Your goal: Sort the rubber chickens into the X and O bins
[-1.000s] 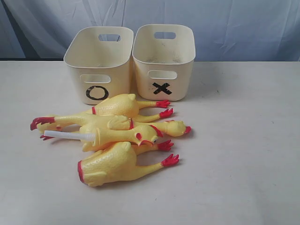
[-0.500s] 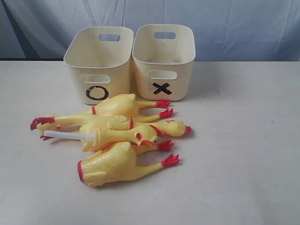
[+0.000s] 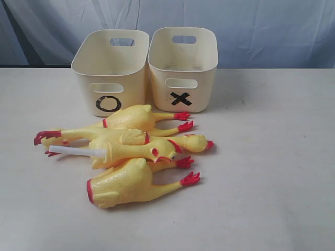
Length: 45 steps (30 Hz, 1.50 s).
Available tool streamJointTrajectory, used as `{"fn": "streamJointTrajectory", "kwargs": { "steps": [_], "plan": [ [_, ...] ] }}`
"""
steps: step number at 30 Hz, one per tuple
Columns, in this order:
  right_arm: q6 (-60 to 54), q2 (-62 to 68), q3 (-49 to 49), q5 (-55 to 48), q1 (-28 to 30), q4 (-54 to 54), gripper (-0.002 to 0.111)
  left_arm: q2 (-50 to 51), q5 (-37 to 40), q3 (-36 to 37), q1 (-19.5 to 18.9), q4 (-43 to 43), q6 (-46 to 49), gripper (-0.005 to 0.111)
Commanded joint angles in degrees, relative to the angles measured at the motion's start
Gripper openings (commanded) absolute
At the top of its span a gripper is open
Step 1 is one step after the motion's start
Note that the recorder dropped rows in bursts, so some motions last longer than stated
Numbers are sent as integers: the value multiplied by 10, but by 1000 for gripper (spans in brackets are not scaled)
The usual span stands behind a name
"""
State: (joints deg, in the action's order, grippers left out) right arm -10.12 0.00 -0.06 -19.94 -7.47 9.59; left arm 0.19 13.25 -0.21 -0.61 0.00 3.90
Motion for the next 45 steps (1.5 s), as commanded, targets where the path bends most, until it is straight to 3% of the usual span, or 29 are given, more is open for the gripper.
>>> {"fn": "streamJointTrajectory", "kwargs": {
  "steps": [1, 7, 12, 24, 41, 45],
  "plan": [
    [-1, 0, 1, 28, 3, 14, -1, -2, 1, 2, -4, 0, -3, 0],
    [-1, 0, 1, 42, 3, 17, -1, -2, 1, 2, -4, 0, -3, 0],
    [-1, 0, 1, 94, 3, 90, -1, -2, 1, 2, -4, 0, -3, 0],
    [-1, 0, 1, 133, 3, 92, -1, -2, 1, 2, -4, 0, -3, 0],
    [-1, 0, 1, 222, 3, 396, -1, -2, 1, 2, -4, 0, -3, 0],
    [-4, 0, -27, 149, 3, 405, -1, -2, 1, 2, -4, 0, -3, 0]
  ]
}}
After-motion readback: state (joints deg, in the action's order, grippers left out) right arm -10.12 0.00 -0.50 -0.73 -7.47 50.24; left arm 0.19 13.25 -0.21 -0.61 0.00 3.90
